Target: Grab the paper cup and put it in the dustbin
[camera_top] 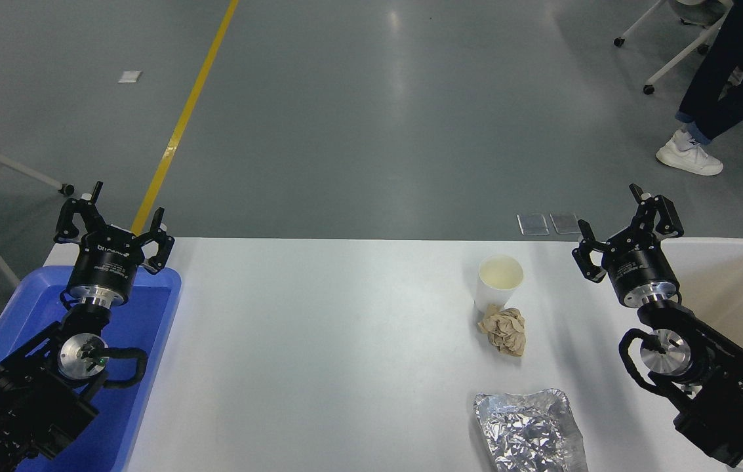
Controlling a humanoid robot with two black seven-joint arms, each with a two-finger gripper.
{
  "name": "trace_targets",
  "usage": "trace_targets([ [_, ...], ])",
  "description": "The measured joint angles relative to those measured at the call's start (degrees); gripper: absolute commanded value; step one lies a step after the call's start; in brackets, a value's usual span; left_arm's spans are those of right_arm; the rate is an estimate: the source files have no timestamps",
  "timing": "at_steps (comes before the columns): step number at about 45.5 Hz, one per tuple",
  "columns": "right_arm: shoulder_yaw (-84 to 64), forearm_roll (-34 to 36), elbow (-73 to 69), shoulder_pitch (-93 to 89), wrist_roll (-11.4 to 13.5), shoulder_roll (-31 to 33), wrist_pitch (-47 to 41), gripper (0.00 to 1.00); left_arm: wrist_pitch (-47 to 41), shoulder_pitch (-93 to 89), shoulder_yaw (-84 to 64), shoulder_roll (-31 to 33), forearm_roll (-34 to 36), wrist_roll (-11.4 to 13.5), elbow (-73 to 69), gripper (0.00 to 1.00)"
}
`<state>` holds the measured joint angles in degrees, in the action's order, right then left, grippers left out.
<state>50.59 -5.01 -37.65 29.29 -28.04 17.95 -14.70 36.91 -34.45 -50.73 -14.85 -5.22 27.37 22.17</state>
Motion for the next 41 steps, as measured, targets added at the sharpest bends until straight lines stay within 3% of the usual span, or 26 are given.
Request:
trace_targets([
  [41,0.0,0.0,0.3,0.0,0.0,-0.1,0.1,1.0,0.0,0.0,-0.1,0.0,0.0,0.1,0.0,0.98],
])
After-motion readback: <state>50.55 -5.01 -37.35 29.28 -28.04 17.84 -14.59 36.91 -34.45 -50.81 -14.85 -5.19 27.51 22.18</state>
